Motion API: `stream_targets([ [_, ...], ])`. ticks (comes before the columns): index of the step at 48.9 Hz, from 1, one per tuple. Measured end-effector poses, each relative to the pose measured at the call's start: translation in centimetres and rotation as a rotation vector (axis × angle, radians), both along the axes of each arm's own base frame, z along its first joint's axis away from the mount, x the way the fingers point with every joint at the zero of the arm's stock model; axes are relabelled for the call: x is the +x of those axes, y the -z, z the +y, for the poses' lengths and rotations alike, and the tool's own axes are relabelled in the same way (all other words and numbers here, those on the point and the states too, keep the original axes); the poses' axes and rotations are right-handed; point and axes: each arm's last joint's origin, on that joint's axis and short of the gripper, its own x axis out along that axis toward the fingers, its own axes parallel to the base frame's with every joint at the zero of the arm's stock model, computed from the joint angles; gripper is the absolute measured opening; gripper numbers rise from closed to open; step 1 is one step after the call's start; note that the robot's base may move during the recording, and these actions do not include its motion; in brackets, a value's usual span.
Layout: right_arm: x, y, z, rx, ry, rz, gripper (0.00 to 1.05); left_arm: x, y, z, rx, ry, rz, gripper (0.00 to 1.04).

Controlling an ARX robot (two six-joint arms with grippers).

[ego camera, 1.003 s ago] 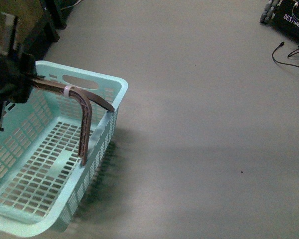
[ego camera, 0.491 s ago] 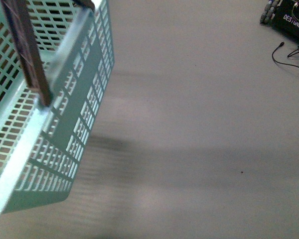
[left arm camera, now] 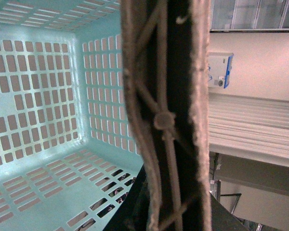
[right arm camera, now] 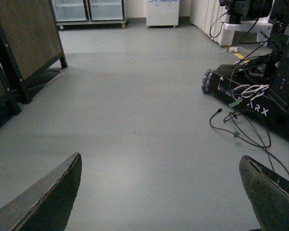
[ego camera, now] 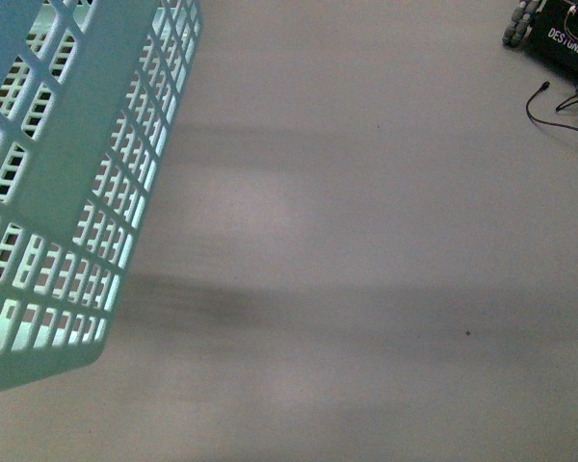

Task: Pick lemon and mango into basket

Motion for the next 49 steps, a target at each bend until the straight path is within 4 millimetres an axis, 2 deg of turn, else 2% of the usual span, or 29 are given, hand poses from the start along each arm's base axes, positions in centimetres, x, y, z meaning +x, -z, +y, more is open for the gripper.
stream_targets([
  [49, 0.0, 0.0, 0.0, 0.0, 0.0, 0.0, 0.96, -0.01, 0.02, 0.0, -0.001, 0.0, 0.003, 0.06],
])
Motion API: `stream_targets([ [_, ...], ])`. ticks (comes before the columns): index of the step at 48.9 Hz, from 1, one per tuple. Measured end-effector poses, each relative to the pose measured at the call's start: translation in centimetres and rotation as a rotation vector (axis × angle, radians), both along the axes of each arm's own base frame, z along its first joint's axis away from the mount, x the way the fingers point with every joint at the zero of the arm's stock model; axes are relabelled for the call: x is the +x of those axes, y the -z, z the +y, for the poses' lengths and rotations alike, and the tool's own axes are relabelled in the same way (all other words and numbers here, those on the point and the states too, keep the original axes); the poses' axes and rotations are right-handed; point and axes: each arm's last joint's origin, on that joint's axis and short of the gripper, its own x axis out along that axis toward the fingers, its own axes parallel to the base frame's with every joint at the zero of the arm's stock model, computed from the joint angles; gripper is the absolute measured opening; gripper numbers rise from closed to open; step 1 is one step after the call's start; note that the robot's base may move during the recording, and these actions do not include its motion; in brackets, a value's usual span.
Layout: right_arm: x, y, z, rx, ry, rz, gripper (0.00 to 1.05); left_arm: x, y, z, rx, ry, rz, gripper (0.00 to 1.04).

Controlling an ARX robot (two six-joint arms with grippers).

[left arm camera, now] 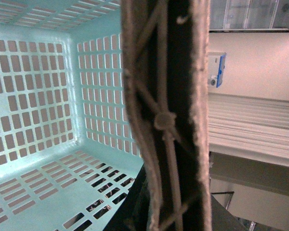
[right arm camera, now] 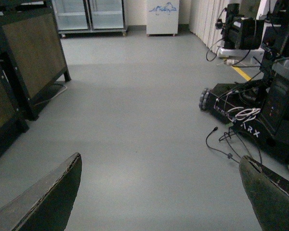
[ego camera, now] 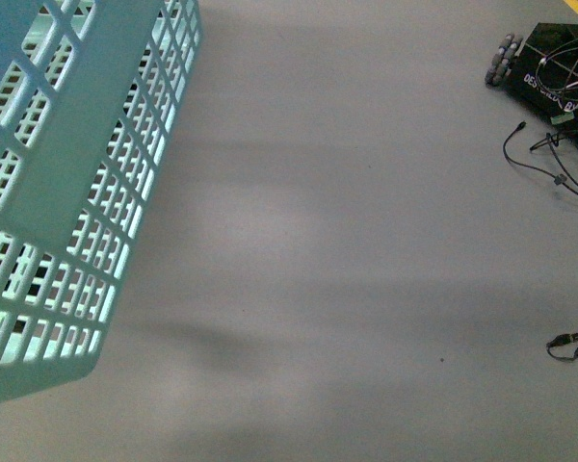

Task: Pick lemon and mango into basket

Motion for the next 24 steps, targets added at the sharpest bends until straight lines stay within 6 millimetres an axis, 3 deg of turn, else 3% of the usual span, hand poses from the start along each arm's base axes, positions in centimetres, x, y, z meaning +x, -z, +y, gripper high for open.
stream_targets([
  [24, 0.0, 0.0, 0.0, 0.001, 0.0, 0.0, 0.96, 0.0, -0.01, -0.01, 0.0, 0.0, 0.0, 0.06],
])
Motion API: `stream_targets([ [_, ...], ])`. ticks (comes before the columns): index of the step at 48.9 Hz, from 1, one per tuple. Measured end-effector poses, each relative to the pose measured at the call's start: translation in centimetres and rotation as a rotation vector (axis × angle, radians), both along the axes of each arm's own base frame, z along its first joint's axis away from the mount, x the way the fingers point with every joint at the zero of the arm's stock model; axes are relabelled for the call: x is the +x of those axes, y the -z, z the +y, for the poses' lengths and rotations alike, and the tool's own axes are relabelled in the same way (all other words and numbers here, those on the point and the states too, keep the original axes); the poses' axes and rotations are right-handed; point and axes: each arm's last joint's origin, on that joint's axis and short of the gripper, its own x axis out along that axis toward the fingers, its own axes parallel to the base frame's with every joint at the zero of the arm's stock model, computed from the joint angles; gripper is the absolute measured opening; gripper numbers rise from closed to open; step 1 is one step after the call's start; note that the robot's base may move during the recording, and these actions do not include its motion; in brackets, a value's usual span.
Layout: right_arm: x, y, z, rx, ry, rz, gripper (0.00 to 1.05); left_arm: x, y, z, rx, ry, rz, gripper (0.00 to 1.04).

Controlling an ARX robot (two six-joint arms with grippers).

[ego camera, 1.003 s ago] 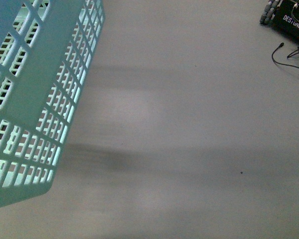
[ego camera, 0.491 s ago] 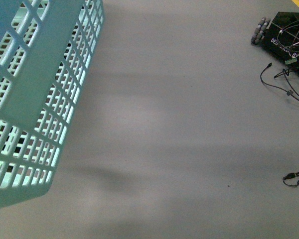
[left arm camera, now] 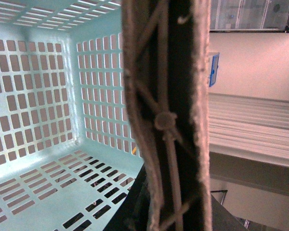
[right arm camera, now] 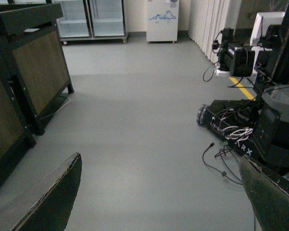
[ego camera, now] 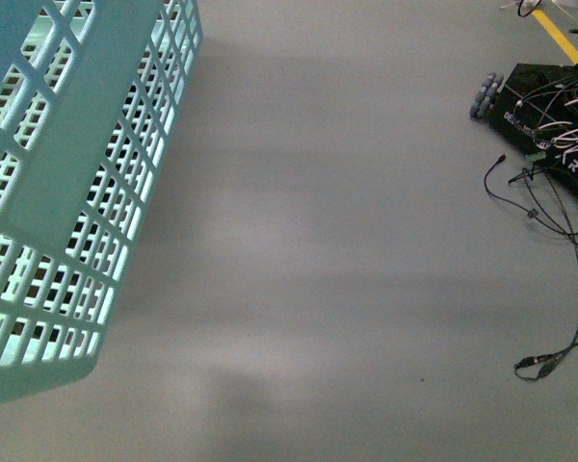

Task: Pick lemon and mango into basket

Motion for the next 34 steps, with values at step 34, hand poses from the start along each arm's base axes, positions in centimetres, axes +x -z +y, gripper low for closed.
stream_targets([
  [34, 0.0, 0.0, 0.0, 0.0, 0.0, 0.0, 0.96, 0.0, 0.0, 0.0, 0.0, 0.0, 0.0, 0.06],
])
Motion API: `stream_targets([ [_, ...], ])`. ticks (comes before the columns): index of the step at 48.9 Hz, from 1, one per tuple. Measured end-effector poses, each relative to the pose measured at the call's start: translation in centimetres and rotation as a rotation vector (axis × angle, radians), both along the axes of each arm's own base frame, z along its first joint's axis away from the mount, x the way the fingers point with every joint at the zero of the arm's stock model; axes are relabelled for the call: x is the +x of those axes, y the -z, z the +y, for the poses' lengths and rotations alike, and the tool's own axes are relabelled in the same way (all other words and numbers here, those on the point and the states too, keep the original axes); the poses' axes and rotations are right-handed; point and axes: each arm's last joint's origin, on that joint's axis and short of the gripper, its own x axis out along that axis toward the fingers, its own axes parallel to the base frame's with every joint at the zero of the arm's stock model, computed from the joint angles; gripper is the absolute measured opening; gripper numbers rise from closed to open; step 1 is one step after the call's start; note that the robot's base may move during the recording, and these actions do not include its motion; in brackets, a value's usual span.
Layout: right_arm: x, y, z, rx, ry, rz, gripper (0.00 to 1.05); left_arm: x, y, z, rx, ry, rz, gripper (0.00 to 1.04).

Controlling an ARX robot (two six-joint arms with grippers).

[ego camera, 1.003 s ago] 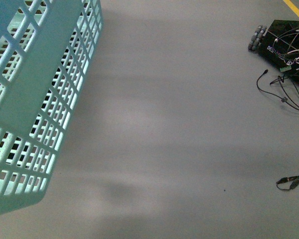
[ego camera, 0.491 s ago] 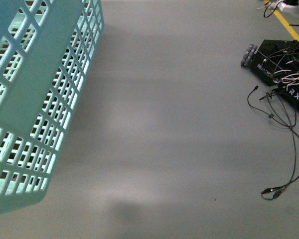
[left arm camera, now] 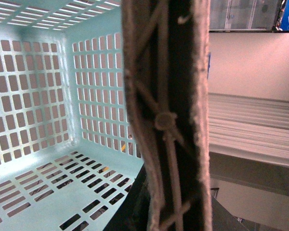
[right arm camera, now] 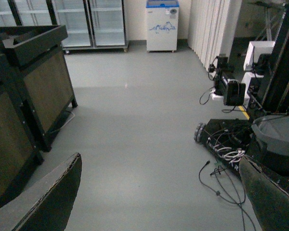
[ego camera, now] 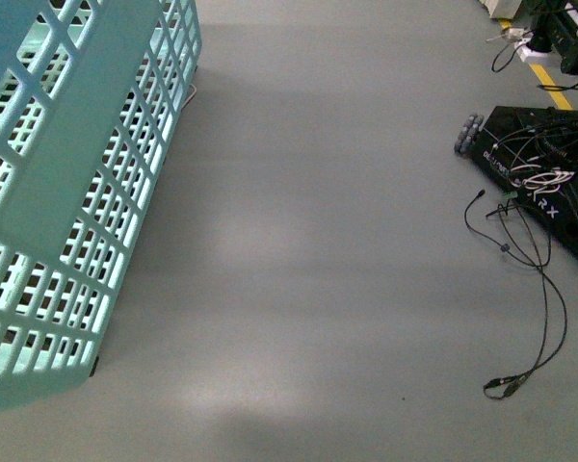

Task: Pick lemon and mango into basket

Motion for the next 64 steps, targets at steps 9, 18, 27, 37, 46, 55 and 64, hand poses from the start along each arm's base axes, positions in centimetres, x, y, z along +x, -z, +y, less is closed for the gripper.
stream_targets([
  [9, 0.0, 0.0, 0.0, 0.0, 0.0, 0.0, 0.96, 0.0, 0.0, 0.0, 0.0, 0.0, 0.0, 0.06],
  [18, 0.0, 0.0, 0.0, 0.0, 0.0, 0.0, 0.96, 0.0, 0.0, 0.0, 0.0, 0.0, 0.0, 0.06],
  [27, 0.0, 0.0, 0.0, 0.0, 0.0, 0.0, 0.96, 0.0, 0.0, 0.0, 0.0, 0.0, 0.0, 0.06],
  [37, 0.0, 0.0, 0.0, 0.0, 0.0, 0.0, 0.96, 0.0, -0.01, 0.0, 0.0, 0.0, 0.0, 0.06],
  [46, 0.0, 0.0, -0.01, 0.0, 0.004, 0.0, 0.96, 0.0, -0.01, -0.01, -0.002, 0.0, 0.0, 0.06],
  [55, 0.0, 0.0, -0.01, 0.0, 0.003, 0.0, 0.96, -0.01, -0.02, -0.24, -0.023, 0.025, 0.001, 0.06],
  [64, 0.0, 0.0, -0.01, 0.0, 0.003, 0.0, 0.96, -0.01, -0.03, -0.12, -0.007, 0.003, -0.001, 0.06],
])
